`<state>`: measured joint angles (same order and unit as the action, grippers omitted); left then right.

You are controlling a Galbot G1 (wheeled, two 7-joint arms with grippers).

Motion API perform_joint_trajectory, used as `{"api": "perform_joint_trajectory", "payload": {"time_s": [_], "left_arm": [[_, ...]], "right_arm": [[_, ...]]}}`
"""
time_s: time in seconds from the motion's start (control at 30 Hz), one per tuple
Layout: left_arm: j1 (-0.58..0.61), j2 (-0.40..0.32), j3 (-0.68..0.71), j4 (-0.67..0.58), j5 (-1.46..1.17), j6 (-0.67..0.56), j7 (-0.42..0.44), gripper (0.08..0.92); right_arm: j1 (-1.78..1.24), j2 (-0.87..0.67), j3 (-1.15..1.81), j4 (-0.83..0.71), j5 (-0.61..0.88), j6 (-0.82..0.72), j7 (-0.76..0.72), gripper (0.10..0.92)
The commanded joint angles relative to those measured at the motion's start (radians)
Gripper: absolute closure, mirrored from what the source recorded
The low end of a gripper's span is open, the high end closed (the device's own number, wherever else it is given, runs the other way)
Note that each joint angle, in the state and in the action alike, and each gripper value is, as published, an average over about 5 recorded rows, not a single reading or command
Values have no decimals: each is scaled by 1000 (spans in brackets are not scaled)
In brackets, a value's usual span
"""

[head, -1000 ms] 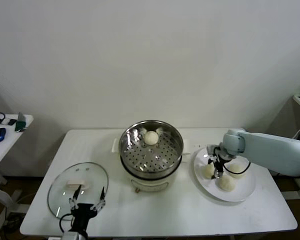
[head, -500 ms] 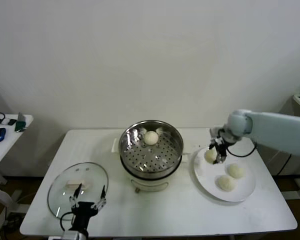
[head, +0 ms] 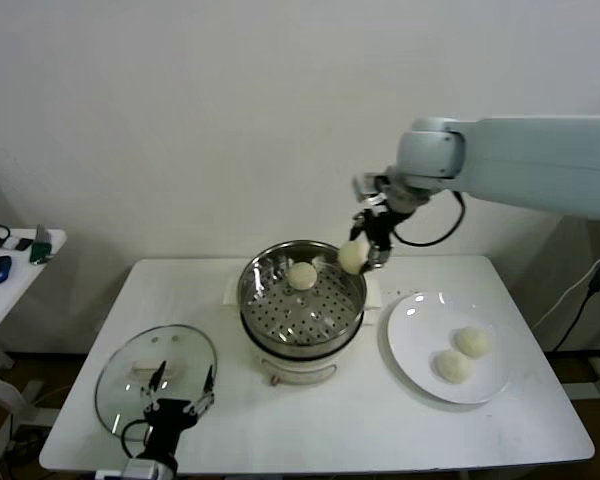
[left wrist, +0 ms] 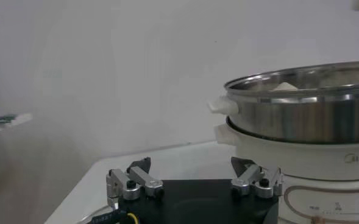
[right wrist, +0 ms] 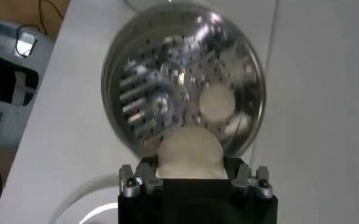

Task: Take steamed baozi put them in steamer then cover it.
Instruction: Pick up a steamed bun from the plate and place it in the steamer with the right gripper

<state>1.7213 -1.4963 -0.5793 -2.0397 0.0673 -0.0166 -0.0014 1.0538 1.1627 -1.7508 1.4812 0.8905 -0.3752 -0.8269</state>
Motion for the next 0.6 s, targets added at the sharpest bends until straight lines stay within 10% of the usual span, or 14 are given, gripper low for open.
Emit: {"api": "perform_joint_trajectory", "payload": {"time_s": [0.03,0.6], "left_arm": [[2,3,-2,-8,-1,0,1,177],[5,7,-12,0,-7,-3,1,177]], "right_arm": [[-132,288,44,-89,76,-77,106,321],[-396,428,62,-380,-62,-97,145,321]]}}
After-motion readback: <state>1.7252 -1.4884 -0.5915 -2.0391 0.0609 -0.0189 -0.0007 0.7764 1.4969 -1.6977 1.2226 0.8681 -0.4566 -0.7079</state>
